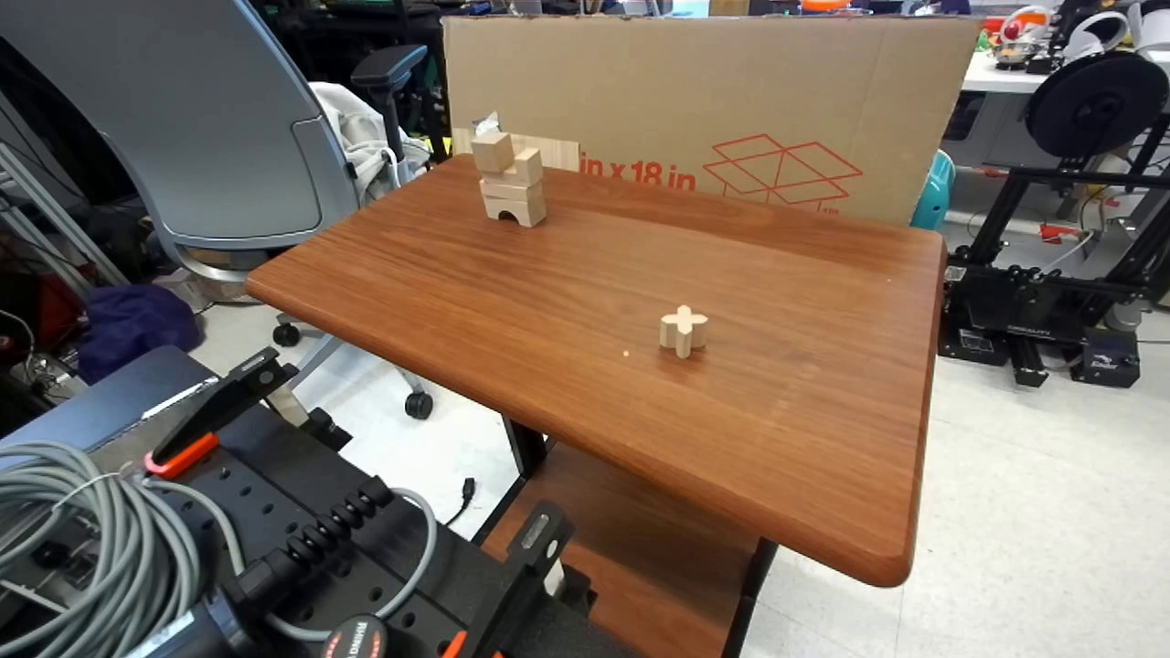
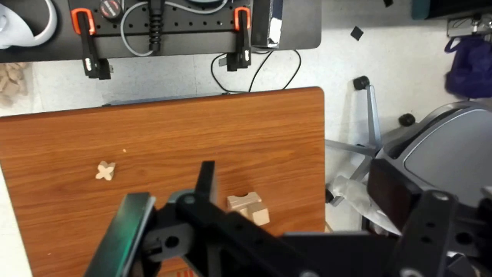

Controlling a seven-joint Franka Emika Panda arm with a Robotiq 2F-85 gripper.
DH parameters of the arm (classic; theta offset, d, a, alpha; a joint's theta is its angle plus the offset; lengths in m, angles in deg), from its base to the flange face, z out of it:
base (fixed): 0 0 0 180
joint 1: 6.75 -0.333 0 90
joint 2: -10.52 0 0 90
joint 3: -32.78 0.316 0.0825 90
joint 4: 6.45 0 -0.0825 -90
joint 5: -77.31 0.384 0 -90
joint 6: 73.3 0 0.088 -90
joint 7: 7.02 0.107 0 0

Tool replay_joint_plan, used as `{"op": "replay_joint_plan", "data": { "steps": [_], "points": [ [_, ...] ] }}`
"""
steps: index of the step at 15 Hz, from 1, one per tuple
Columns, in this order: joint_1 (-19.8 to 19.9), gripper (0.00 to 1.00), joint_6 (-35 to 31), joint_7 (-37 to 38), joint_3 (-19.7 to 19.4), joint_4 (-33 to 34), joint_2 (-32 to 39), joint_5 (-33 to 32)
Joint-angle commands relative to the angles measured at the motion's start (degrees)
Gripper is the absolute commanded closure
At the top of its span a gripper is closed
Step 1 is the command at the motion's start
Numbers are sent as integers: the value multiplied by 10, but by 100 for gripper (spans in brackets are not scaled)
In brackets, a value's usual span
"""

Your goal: Stack the wooden objects on the desk

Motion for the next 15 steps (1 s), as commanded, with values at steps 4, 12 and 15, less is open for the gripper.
{"op": "replay_joint_plan", "data": {
  "steps": [4, 12, 15],
  "points": [
    [46, 0, -144, -68, -55, -38, 57, -8],
    [48, 0, -329, -60, -42, -42, 248, -11],
    [52, 0, -362, -51, -32, -33, 307, -22]
  ]
}}
